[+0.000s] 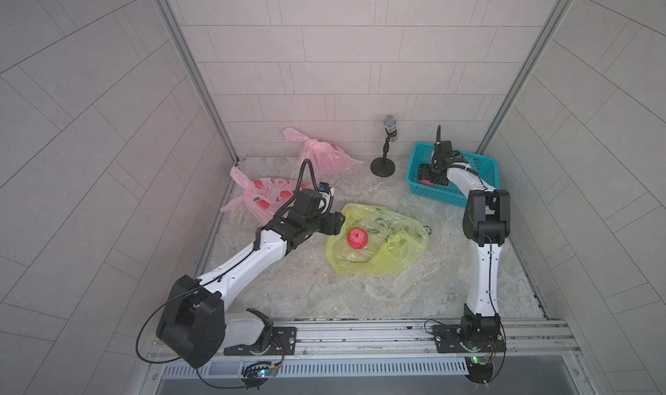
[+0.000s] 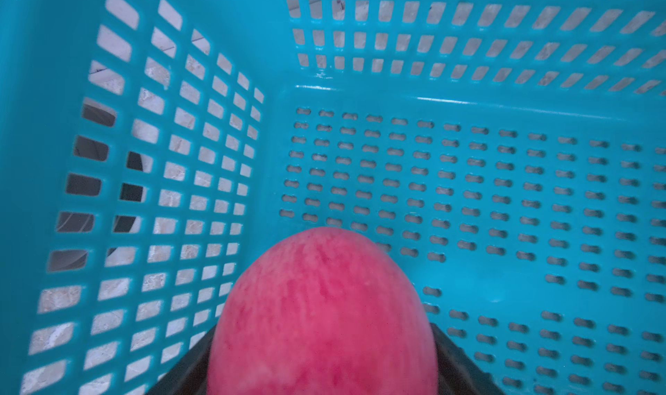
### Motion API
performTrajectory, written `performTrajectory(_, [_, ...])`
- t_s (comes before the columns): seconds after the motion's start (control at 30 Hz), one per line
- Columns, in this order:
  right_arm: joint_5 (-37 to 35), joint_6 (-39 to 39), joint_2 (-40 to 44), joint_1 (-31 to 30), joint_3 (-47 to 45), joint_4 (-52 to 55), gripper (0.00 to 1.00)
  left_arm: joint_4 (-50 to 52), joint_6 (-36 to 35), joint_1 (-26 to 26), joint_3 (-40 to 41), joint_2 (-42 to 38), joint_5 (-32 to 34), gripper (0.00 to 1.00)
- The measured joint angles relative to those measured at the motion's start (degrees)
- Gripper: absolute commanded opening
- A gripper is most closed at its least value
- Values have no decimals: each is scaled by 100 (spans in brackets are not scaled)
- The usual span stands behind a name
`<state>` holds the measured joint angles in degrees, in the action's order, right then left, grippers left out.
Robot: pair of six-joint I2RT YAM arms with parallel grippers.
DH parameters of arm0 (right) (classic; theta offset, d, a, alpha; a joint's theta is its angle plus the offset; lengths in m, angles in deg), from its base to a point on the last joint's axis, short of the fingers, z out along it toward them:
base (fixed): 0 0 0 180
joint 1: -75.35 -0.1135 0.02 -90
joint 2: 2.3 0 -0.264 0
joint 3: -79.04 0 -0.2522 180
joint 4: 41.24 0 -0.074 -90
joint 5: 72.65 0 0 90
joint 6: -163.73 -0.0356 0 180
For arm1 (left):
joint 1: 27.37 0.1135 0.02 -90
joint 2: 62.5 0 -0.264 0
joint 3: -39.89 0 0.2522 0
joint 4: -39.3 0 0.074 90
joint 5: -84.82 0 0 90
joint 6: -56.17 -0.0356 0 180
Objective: Untie the knot of a plastic bag & take out the apple
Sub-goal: Place the apple in the basket.
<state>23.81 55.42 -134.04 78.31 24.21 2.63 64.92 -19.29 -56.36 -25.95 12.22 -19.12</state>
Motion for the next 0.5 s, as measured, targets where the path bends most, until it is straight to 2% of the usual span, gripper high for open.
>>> performTrajectory(0.2, [15, -13, -83, 0, 0, 9, 84, -13, 4, 0, 42, -33, -2, 75])
performTrajectory(0.5, [9, -55, -168, 0, 0, 17, 90, -61, 20, 24, 122, -92, 0, 75])
